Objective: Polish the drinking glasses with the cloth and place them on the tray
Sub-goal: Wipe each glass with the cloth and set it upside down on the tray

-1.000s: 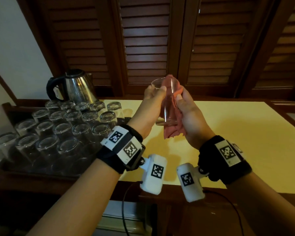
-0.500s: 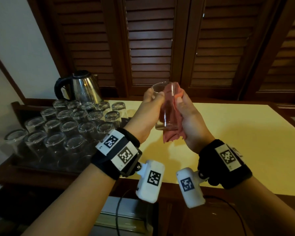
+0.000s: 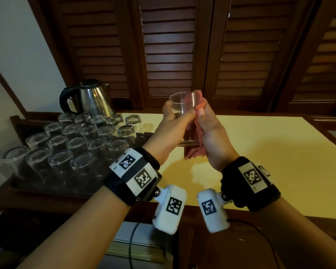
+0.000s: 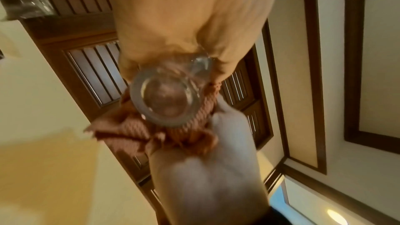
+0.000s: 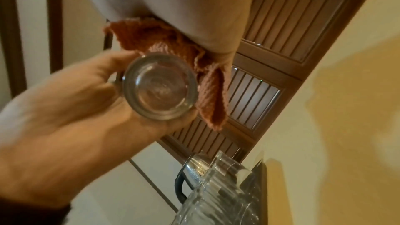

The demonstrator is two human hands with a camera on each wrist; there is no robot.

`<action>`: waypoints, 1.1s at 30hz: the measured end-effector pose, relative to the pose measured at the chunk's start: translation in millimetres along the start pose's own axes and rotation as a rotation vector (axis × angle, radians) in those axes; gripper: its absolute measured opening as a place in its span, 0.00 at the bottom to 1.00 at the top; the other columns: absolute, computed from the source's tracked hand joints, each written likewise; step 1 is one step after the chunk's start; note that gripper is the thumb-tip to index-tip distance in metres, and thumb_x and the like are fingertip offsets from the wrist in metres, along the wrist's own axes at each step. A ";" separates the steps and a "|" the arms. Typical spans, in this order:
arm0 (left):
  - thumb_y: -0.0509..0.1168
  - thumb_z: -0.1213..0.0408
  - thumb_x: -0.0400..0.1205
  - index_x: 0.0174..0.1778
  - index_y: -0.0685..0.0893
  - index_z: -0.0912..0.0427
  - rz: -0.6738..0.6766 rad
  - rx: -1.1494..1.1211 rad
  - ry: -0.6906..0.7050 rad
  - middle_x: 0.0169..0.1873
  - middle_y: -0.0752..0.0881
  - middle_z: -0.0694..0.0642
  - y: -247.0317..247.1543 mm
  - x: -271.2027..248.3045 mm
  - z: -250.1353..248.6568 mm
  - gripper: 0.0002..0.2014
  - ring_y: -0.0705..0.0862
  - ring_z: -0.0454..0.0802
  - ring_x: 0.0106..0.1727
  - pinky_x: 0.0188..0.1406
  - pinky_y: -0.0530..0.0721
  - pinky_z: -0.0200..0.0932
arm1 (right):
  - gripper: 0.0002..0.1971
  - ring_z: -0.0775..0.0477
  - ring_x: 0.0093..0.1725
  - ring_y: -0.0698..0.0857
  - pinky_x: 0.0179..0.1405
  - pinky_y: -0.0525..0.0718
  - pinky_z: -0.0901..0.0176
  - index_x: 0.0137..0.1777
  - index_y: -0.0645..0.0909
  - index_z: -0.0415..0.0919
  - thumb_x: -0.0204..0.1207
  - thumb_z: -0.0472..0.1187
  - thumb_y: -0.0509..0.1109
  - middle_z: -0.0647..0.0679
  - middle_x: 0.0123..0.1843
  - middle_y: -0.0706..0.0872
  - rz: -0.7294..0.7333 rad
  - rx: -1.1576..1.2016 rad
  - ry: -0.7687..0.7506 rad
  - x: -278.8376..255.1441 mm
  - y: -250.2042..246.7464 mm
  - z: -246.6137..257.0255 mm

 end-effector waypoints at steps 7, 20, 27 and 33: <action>0.64 0.37 0.80 0.76 0.77 0.54 0.065 -0.118 -0.056 0.65 0.87 0.58 3.2 -7.9 10.3 0.33 0.86 0.56 0.66 0.66 0.84 0.59 | 0.24 0.37 0.71 0.84 0.73 0.80 0.33 0.82 0.70 0.44 0.90 0.49 0.54 0.37 0.73 0.84 -0.069 0.321 0.135 -5.8 -7.9 -8.7; 0.61 0.43 0.83 0.74 0.79 0.55 0.036 -0.147 -0.049 0.62 0.89 0.59 6.3 -14.5 15.9 0.27 0.88 0.57 0.64 0.64 0.86 0.56 | 0.21 0.43 0.63 0.90 0.61 0.89 0.44 0.81 0.72 0.46 0.92 0.47 0.52 0.40 0.68 0.88 -0.087 0.264 0.116 -14.4 -7.2 -5.5; 0.61 0.48 0.88 0.76 0.74 0.49 0.014 -0.065 -0.085 0.64 0.85 0.54 0.2 -15.8 15.3 0.21 0.84 0.53 0.62 0.62 0.84 0.58 | 0.24 0.44 0.71 0.84 0.64 0.87 0.46 0.87 0.61 0.53 0.93 0.46 0.51 0.45 0.77 0.80 -0.087 -0.125 -0.034 -12.0 -7.5 4.0; 0.67 0.42 0.82 0.78 0.74 0.50 -0.041 -0.102 -0.025 0.66 0.86 0.56 2.0 -16.1 22.6 0.30 0.85 0.55 0.67 0.72 0.80 0.62 | 0.21 0.46 0.71 0.85 0.71 0.83 0.42 0.83 0.70 0.49 0.92 0.45 0.52 0.46 0.72 0.86 -0.090 0.072 0.039 -16.2 -0.3 0.4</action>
Point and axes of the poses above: each hand's wrist, its own x-axis towards the middle knuckle, its own y-axis out of the palm, z = x × y, the point moved 7 cm from there along x, towards the middle knuckle
